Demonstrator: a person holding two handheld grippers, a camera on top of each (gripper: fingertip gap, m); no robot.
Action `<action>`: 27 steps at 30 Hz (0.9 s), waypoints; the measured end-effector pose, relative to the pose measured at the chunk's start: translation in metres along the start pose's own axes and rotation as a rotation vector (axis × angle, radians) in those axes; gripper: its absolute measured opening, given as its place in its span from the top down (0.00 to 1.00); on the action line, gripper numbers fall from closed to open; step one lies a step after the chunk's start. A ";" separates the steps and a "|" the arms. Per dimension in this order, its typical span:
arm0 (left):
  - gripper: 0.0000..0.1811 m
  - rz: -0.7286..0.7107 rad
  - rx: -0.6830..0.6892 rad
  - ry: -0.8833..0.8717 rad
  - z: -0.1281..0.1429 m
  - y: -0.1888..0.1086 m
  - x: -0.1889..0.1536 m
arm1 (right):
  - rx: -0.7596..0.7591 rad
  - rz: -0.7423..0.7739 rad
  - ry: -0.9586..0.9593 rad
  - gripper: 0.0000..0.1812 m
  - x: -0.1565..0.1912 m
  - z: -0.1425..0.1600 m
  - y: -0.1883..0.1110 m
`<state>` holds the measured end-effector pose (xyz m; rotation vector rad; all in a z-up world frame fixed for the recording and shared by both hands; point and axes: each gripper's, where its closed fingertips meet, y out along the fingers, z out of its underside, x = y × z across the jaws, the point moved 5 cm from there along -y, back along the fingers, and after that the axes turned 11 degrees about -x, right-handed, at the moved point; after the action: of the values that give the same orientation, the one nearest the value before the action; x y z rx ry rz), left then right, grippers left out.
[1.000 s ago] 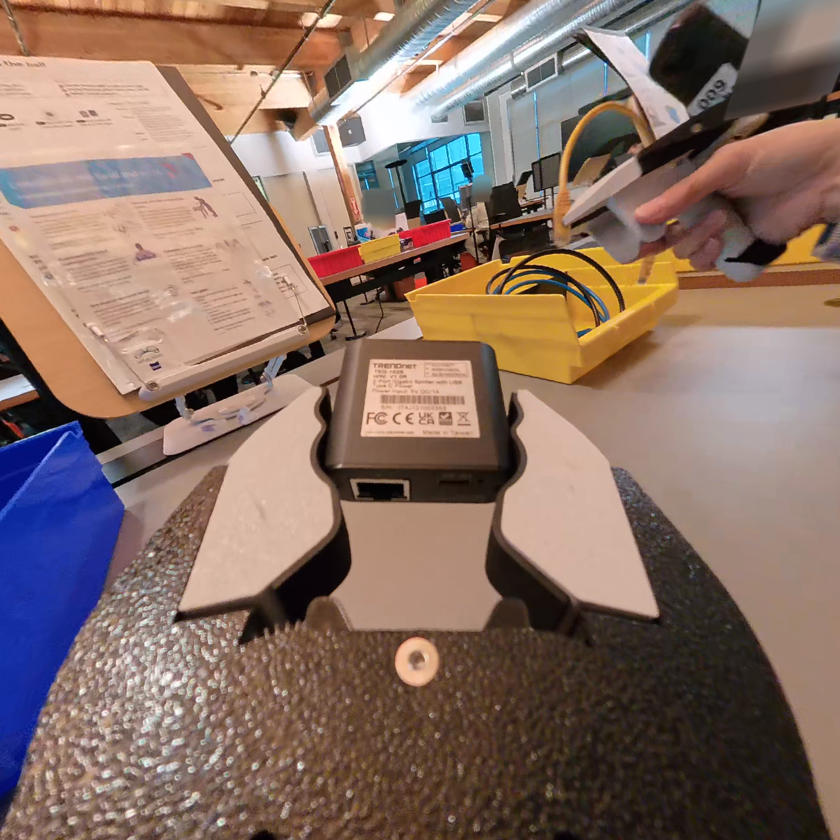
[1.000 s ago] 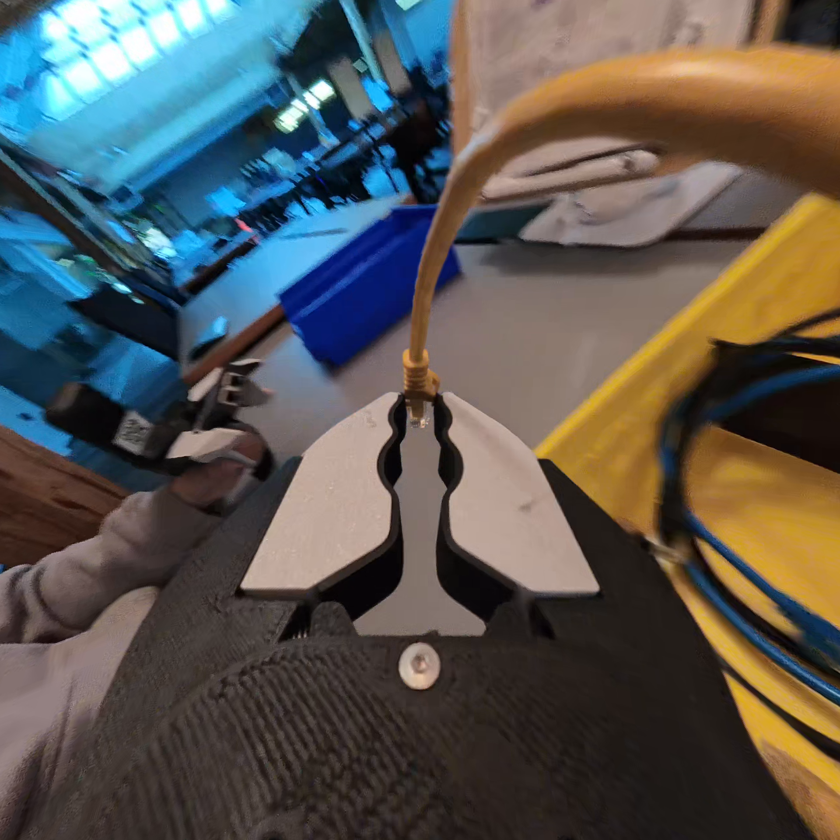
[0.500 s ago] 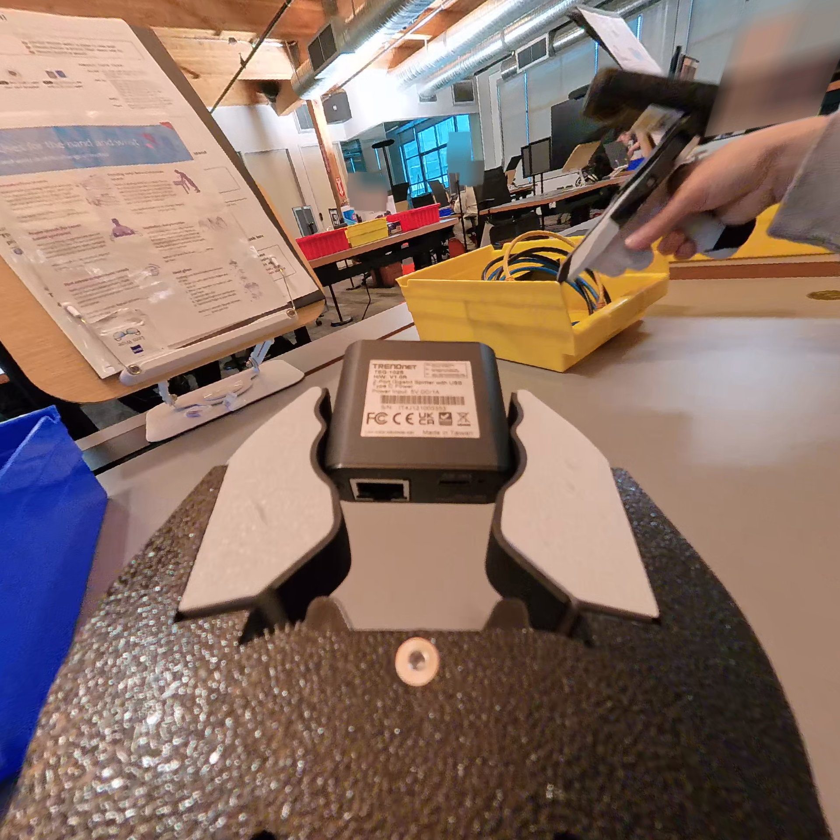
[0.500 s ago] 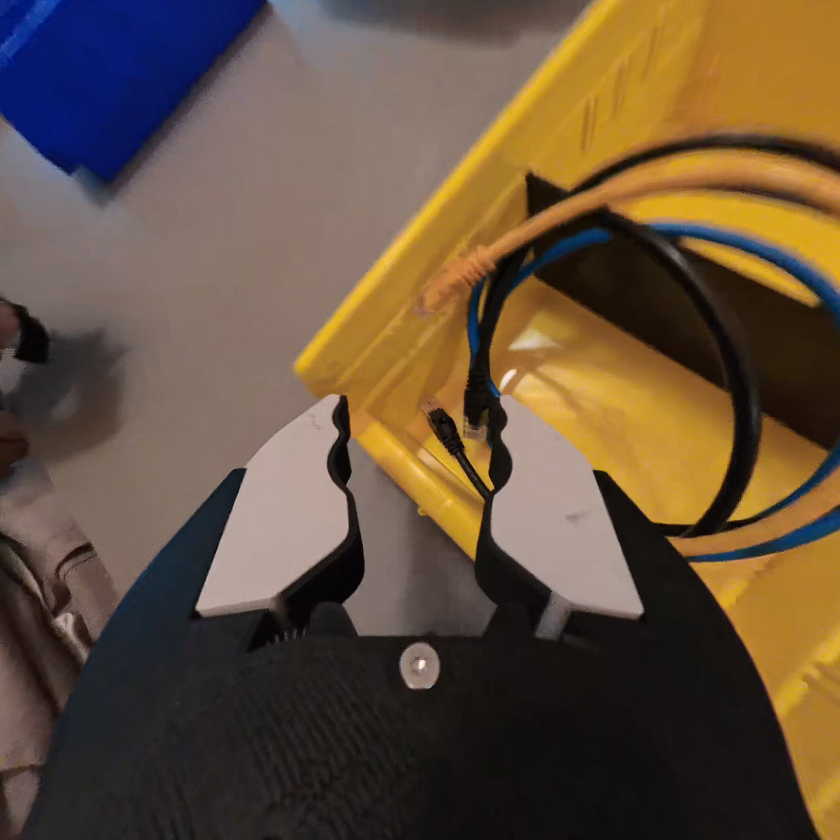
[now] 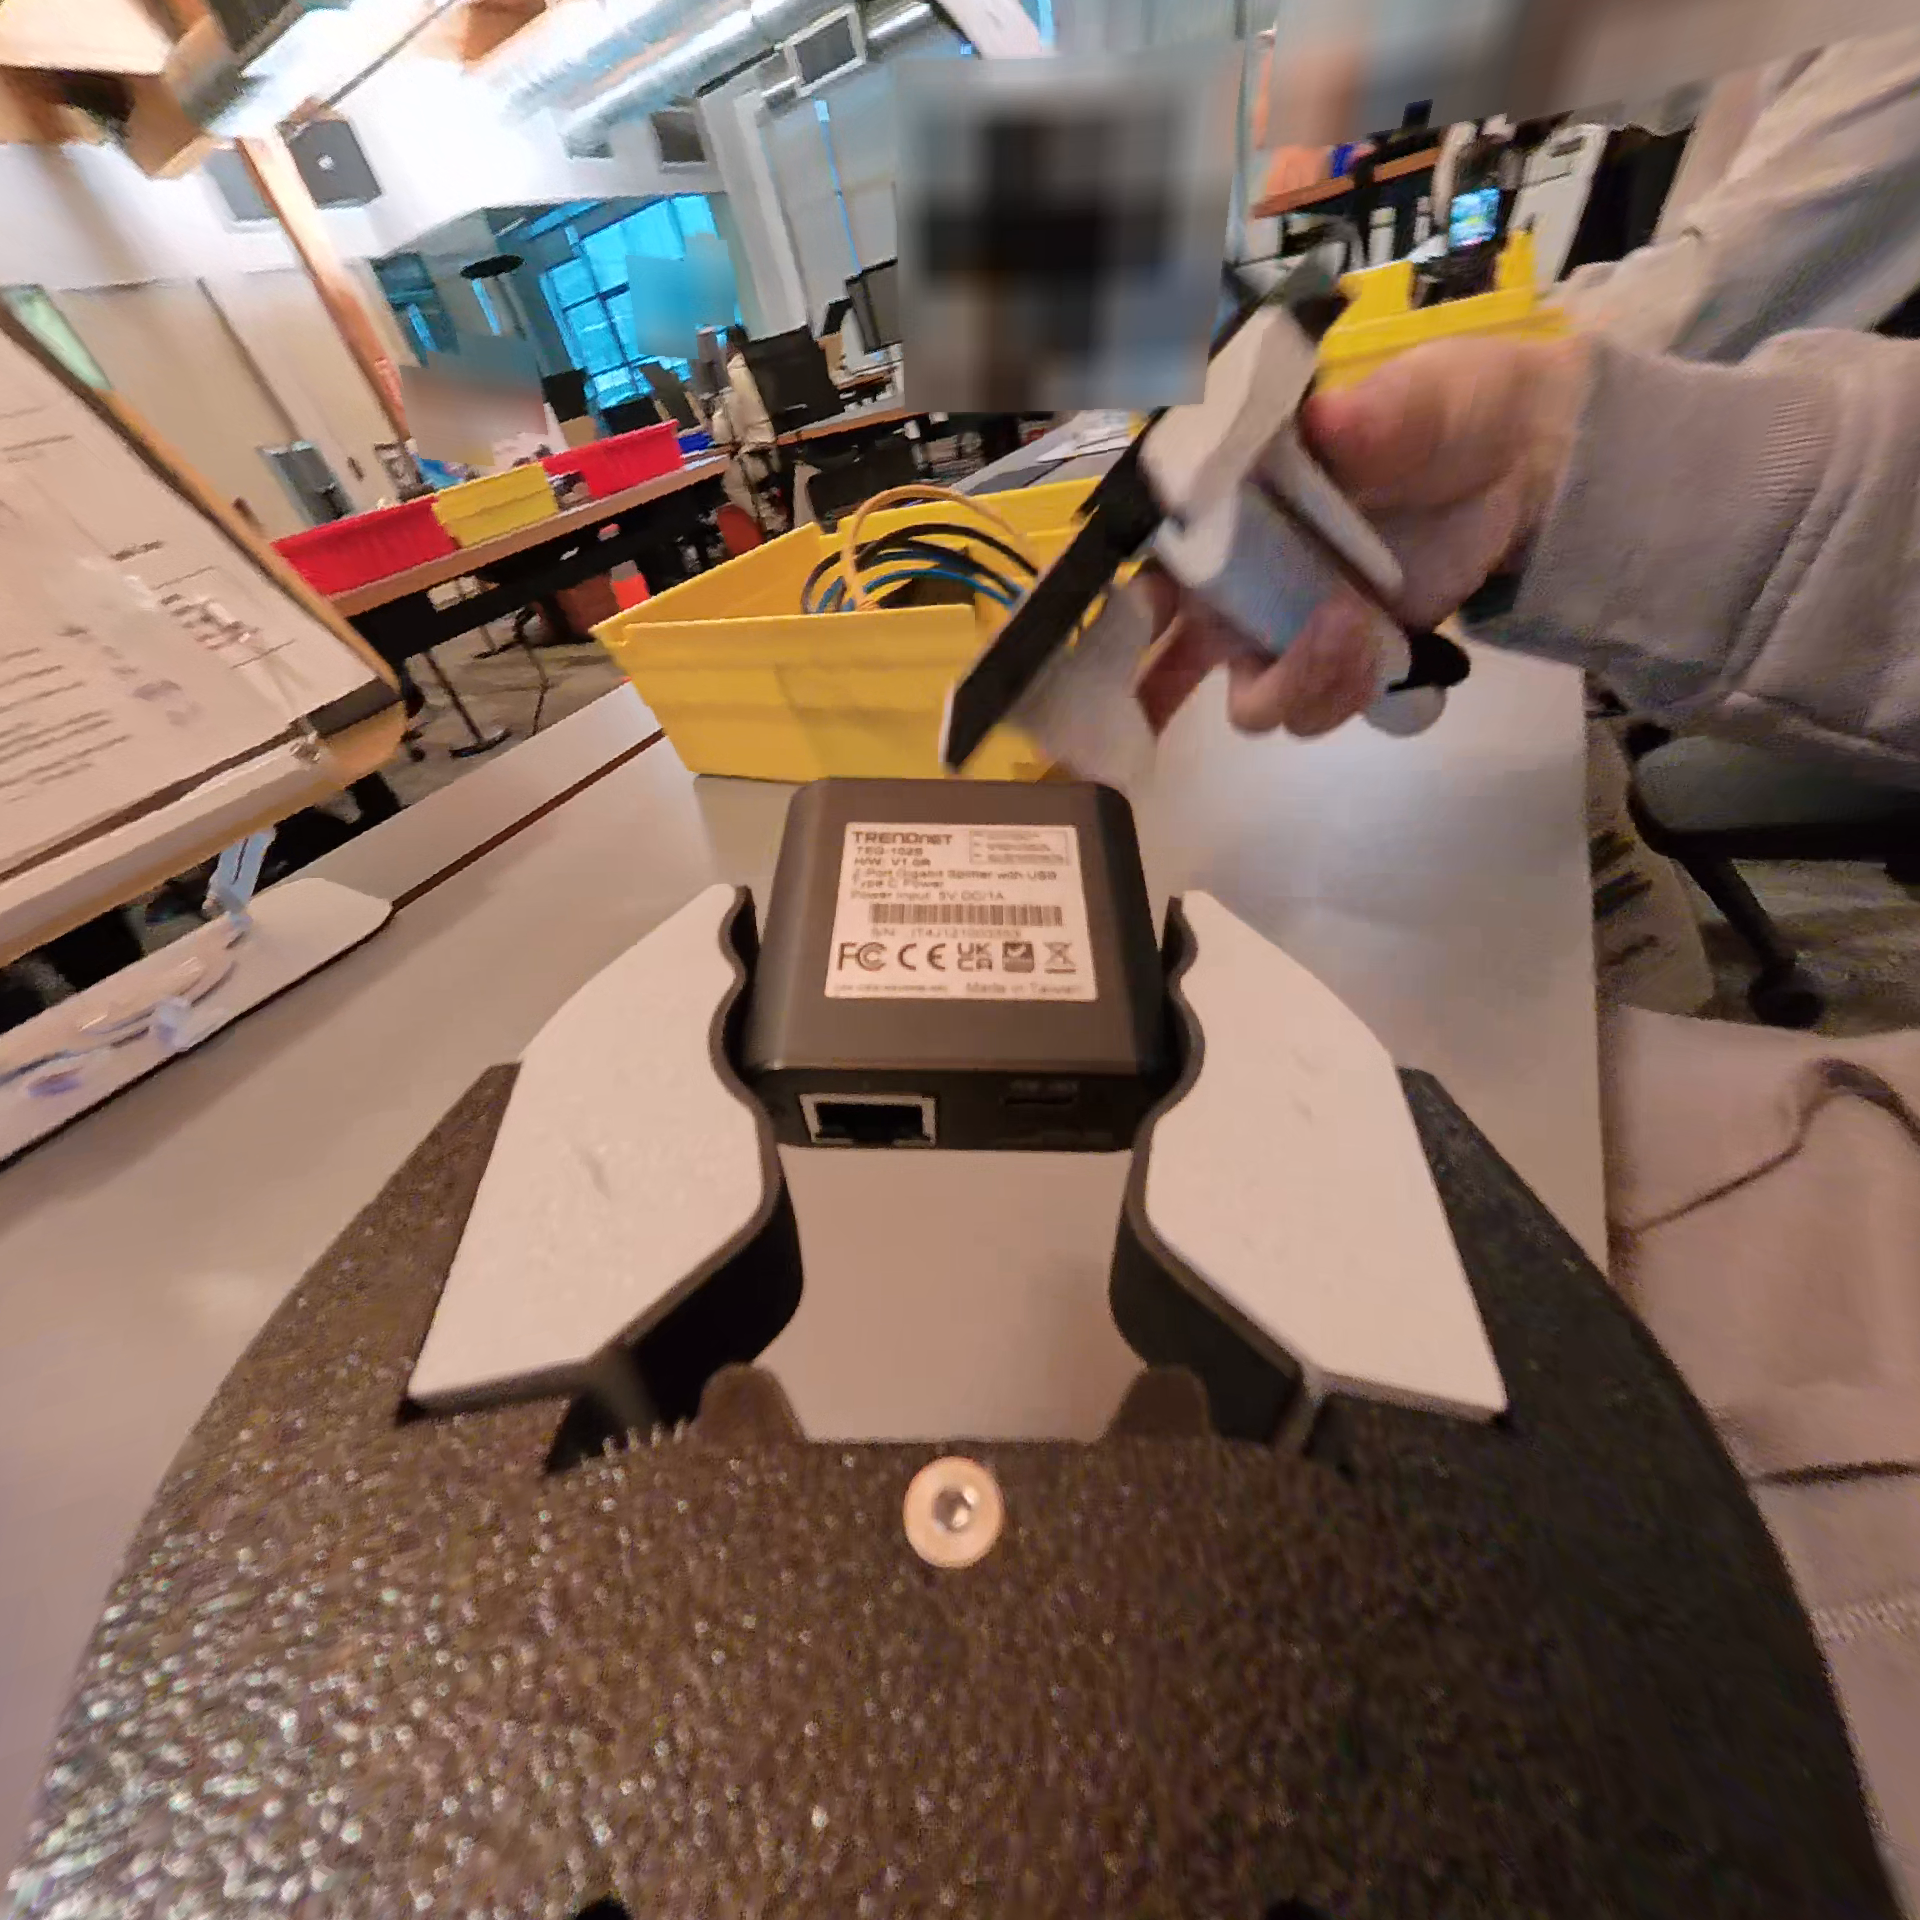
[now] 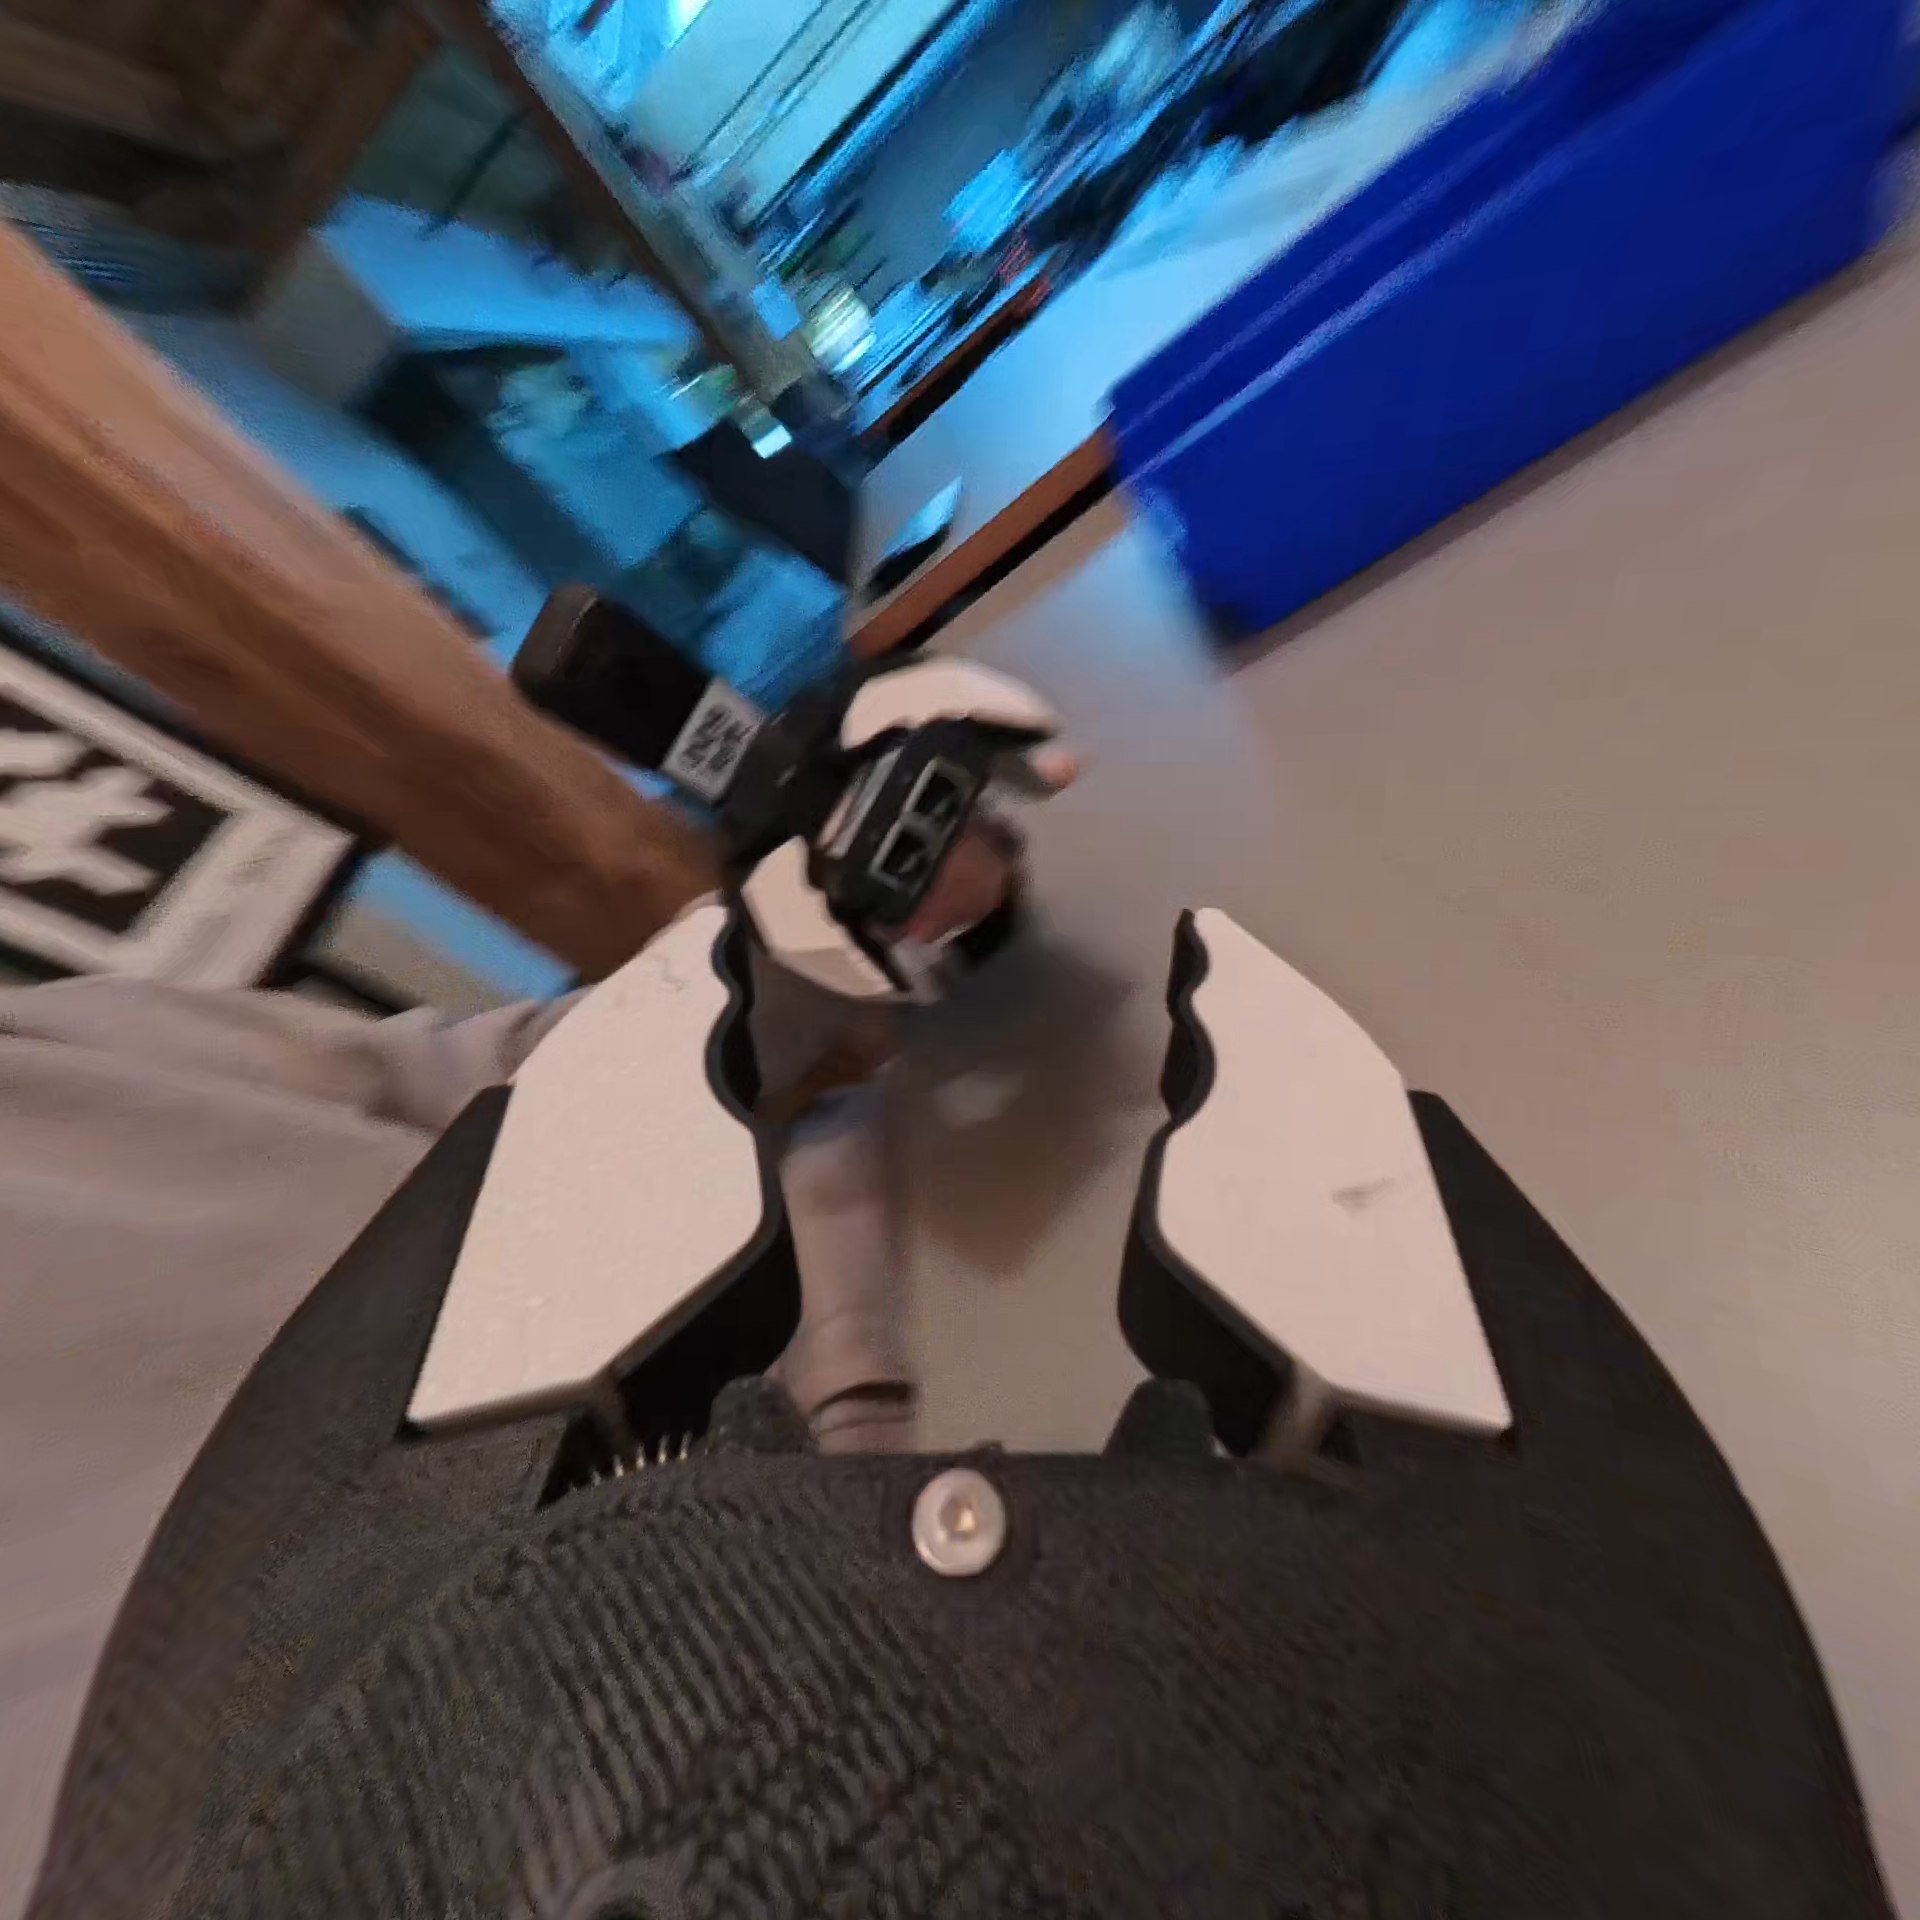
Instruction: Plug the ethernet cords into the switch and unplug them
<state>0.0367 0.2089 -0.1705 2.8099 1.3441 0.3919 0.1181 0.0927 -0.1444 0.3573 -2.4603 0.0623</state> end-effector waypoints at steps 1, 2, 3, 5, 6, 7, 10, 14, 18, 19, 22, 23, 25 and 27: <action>0.60 0.026 -0.005 0.019 -0.001 0.000 -0.003 | 0.072 -0.075 0.087 0.58 0.002 0.015 0.015; 0.60 0.046 -0.007 0.046 -0.002 0.001 -0.006 | 0.115 -0.135 0.147 0.58 0.005 0.027 0.027; 0.60 0.074 -0.001 0.076 -0.002 0.001 -0.010 | 0.124 -0.180 0.202 0.58 0.007 0.035 0.037; 0.60 0.124 0.028 0.146 -0.001 0.001 -0.017 | 0.123 -0.270 0.301 0.59 0.014 0.044 0.049; 0.60 0.134 0.053 0.195 0.001 0.002 -0.020 | 0.120 -0.304 0.332 0.62 0.016 0.046 0.052; 0.60 0.146 0.082 0.243 0.003 0.002 -0.022 | 0.128 -0.307 0.347 0.66 0.017 0.049 0.055; 0.60 0.174 0.147 0.349 0.008 0.007 -0.031 | 0.161 -0.256 0.344 0.66 0.012 0.059 0.063; 0.60 0.181 0.177 0.407 0.012 0.014 -0.037 | 0.213 -0.290 0.307 0.86 0.017 0.069 0.067; 0.60 0.157 0.167 0.417 0.013 0.014 -0.036 | 0.235 -0.288 0.248 0.86 0.015 0.069 0.067; 0.60 0.154 0.168 0.414 0.014 0.015 -0.036 | 0.238 -0.292 0.248 0.86 0.015 0.069 0.067; 0.56 0.141 0.167 0.368 0.015 0.015 -0.035 | 0.248 -0.261 0.214 0.86 0.010 0.066 0.065; 0.54 0.119 0.153 0.342 0.014 0.015 -0.034 | 0.242 -0.231 0.185 0.86 0.006 0.060 0.061; 0.48 0.096 0.131 0.302 0.010 0.011 -0.029 | 0.208 -0.144 0.105 0.86 -0.005 0.036 0.047; 0.49 0.059 0.104 0.259 0.006 0.006 -0.021 | 0.128 -0.026 0.001 0.86 -0.020 -0.007 0.022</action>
<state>0.0302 0.1895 -0.1802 2.9732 1.3606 0.7312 0.1318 0.1193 -0.1501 0.4440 -2.4569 0.2101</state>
